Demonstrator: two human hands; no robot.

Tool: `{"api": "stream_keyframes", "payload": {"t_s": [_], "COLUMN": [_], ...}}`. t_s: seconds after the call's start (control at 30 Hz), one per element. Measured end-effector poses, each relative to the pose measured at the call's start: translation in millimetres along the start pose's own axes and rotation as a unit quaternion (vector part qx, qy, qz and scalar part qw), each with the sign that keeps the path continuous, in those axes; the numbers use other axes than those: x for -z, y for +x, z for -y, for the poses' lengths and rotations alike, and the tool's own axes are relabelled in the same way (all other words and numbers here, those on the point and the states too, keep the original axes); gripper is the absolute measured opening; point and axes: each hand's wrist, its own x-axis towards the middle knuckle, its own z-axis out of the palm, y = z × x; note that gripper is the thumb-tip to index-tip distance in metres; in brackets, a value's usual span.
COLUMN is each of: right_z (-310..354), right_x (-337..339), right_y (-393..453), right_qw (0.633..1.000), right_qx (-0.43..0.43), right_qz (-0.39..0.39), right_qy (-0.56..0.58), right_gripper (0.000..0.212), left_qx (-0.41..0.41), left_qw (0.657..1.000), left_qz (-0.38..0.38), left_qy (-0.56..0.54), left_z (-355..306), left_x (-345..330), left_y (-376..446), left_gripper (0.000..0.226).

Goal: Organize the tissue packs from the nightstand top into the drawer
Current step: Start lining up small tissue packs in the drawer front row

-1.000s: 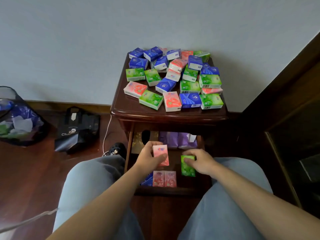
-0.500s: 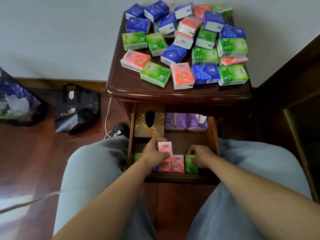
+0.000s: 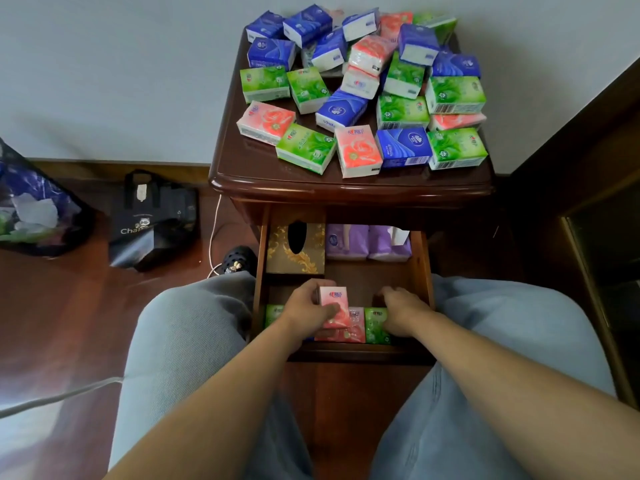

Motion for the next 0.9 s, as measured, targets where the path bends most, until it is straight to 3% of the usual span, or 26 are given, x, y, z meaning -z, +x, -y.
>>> {"api": "stream_keyframes", "payload": {"t_s": [0.07, 0.13, 0.2, 0.27, 0.4, 0.53, 0.6, 0.7, 0.8, 0.9], "right_z": [1.8, 6.7, 10.4, 9.2, -0.7, -14.7, -23.3, -29.2, -28.8, -32.6], "right_x": [2.5, 7.3, 16.0, 23.4, 30.5, 42.0, 48.5, 44.7, 30.4, 17.2], "right_y": [-6.2, -13.5, -23.9, -32.7, -42.0, -35.4, -30.0, -18.7, -10.9, -2.9], "right_qw": [0.995, 0.971, 0.935, 0.920, 0.934, 0.966, 0.976, 0.967, 0.949, 0.937], "right_qx": [0.053, 0.122, 0.182, 0.228, 0.262, 0.211, 0.171, 0.154, 0.158, 0.152], "right_qz": [-0.070, -0.099, -0.063, -0.019, -0.039, -0.099, -0.132, -0.113, -0.103, -0.089], "right_qy": [0.042, 0.178, 0.298, 0.317, 0.242, 0.109, -0.009, -0.168, -0.253, -0.302], "right_gripper": [0.066, 0.066, 0.068, 0.067, 0.048, 0.035, 0.033, 0.033, 0.032, 0.031], "left_qx": [0.004, 0.000, -0.011, -0.019, -0.037, -0.051, -0.085, -0.096, -0.023, 0.012], "left_qw": [1.000, 1.000, 1.000, 0.999, 0.995, 0.988, 0.964, 0.903, 0.863, 0.844], "left_qz": [-0.003, 0.001, 0.007, 0.024, 0.087, 0.084, 0.048, 0.032, 0.039, 0.059], "left_qy": [-0.014, -0.025, -0.017, -0.008, 0.015, 0.117, 0.249, 0.418, 0.504, 0.532], "left_z": [1.2, 1.5, 0.2, -1.2, 0.3, 5.3, 11.3, 17.7, 16.9, 14.9], "left_x": [-0.3, -1.8, -5.1, -9.2, -18.3, -26.4, -24.9, -21.6, -21.7, -21.5], "left_y": [-1.0, -3.9, -6.9, -8.9, -7.4, -0.2, 5.5, 12.8, 16.2, 18.3], "left_gripper": [0.034, 0.037, 0.054, 0.071, 0.086, 0.075, 0.061, 0.054, 0.059, 0.061]}}
